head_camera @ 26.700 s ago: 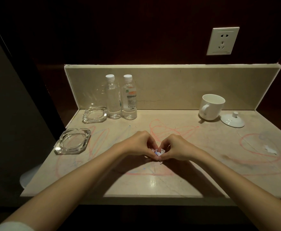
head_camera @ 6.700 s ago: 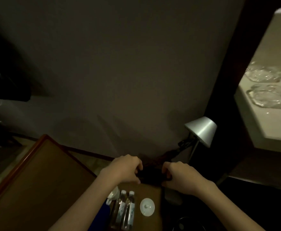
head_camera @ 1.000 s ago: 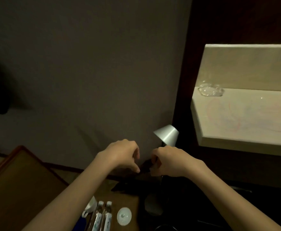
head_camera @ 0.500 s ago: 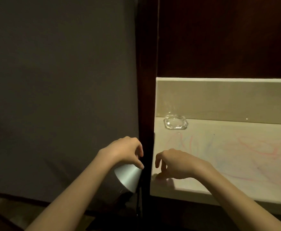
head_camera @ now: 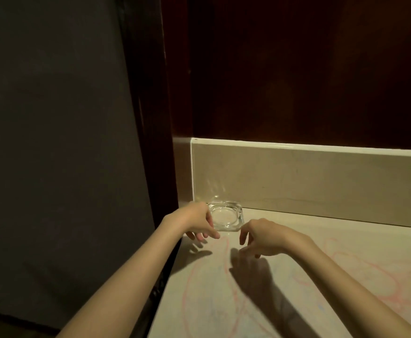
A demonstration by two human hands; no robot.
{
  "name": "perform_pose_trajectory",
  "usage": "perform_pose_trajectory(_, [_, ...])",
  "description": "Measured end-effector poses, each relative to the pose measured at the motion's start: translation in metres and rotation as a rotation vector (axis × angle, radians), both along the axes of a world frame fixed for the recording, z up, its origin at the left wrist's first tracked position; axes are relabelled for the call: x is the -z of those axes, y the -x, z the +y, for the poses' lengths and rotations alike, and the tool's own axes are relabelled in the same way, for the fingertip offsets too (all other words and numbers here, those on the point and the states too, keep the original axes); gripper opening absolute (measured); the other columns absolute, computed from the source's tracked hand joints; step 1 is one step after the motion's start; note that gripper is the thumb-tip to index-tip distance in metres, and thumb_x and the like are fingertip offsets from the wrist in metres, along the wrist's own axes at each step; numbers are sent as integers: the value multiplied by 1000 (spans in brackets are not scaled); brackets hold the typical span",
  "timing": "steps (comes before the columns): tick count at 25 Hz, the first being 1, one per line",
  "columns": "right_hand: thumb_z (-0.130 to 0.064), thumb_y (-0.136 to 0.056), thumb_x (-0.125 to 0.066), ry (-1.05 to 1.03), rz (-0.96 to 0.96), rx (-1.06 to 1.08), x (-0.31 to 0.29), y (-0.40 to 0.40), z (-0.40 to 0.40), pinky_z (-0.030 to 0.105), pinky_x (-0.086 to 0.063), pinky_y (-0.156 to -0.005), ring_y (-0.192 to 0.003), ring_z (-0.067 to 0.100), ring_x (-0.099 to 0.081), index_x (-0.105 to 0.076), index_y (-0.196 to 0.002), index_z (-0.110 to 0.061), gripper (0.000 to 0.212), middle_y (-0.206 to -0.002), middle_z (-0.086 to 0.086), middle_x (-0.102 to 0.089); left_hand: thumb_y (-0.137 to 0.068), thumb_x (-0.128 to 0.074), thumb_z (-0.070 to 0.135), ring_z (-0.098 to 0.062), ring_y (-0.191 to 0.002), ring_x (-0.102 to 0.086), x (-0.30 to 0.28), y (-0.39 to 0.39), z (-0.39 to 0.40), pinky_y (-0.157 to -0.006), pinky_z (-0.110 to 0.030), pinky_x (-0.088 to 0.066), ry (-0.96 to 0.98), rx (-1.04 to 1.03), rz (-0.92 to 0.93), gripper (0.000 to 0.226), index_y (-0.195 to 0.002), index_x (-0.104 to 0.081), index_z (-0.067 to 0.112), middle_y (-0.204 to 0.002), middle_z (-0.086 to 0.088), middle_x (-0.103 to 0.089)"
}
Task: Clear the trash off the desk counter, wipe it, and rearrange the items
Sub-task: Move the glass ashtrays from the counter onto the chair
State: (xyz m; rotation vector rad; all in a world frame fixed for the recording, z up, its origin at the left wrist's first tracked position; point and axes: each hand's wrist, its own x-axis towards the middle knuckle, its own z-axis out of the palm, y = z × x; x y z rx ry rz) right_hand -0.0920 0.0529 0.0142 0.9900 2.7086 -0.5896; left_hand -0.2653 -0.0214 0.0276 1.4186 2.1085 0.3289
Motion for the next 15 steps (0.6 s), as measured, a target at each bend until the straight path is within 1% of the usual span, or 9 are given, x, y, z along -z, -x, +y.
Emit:
perform_pose_trajectory(2, [-34,-85,-64,50,30,27,2,4,27,27,-53,-69,-71,14,-70,-67,-100,-9,30,-82,2,-73,-79,-79,27,-16,-65,-69,0,6,24,-59,-25,-58,-15,-103,8,32,-93,-68,1,-76,-6,-71])
perform_pose_trajectory(3, [-36,-87,-62,90,43,52,3,7,39,26,-52,-63,-65,13,-67,-67,-99,-8,31,-76,0,-71,-80,-78,30,-21,-69,-71,0,9,36,-65,-30,-60,-23,-145,57,35,-94,-66,-1,-81,-9,-71])
perform_pose_trajectory(5, [-40,-90,-57,158,83,127,8,17,62,26,-52,-59,-62,14,-64,-64,-95,-7,34,-72,0,-67,-82,-73,41,-29,-90,-70,5,12,58,-77,-34,-57,-34,-183,265,47,-102,-62,-1,-99,-14,-70])
perform_pose_trajectory(7, [-44,-92,-55,169,141,204,20,28,85,29,-53,-60,-67,22,-64,-62,-88,-6,39,-77,7,-68,-84,-68,47,-31,-106,-63,14,11,75,-82,-33,-50,-20,-198,418,52,-110,-59,2,-112,-14,-65])
perform_pose_trajectory(9, [-46,-91,-55,171,186,254,33,38,100,29,-51,-62,-65,25,-64,-67,-84,0,48,-77,11,-70,-84,-68,41,-31,-110,-59,28,11,86,-82,-32,-48,12,-221,432,47,-112,-59,5,-116,-13,-63])
perform_pose_trajectory(10, [-44,-91,-55,191,209,274,41,42,106,26,-50,-60,-56,20,-64,-69,-79,2,49,-68,8,-71,-83,-68,36,-31,-110,-59,34,11,89,-81,-32,-48,15,-235,428,41,-110,-60,5,-115,-13,-63])
perform_pose_trajectory(12, [-38,-91,-57,219,262,315,54,48,114,25,-52,-59,-36,9,-56,-69,-70,1,46,-43,-1,-61,-85,-65,30,-32,-106,-60,45,17,93,-78,-33,-47,-15,-262,393,32,-104,-61,5,-112,-14,-64])
perform_pose_trajectory(13, [-34,-90,-60,204,292,341,58,51,117,27,-53,-60,-31,7,-53,-69,-68,1,43,-39,-2,-58,-87,-64,30,-32,-105,-61,50,21,94,-77,-33,-48,-30,-273,360,30,-101,-61,4,-109,-14,-65])
perform_pose_trajectory(15, [-31,-87,-63,176,343,383,63,56,117,30,-52,-59,-37,11,-53,-68,-69,3,39,-48,5,-61,-87,-65,30,-33,-101,-63,57,29,94,-76,-34,-50,-69,-303,267,29,-95,-63,1,-104,-16,-67])
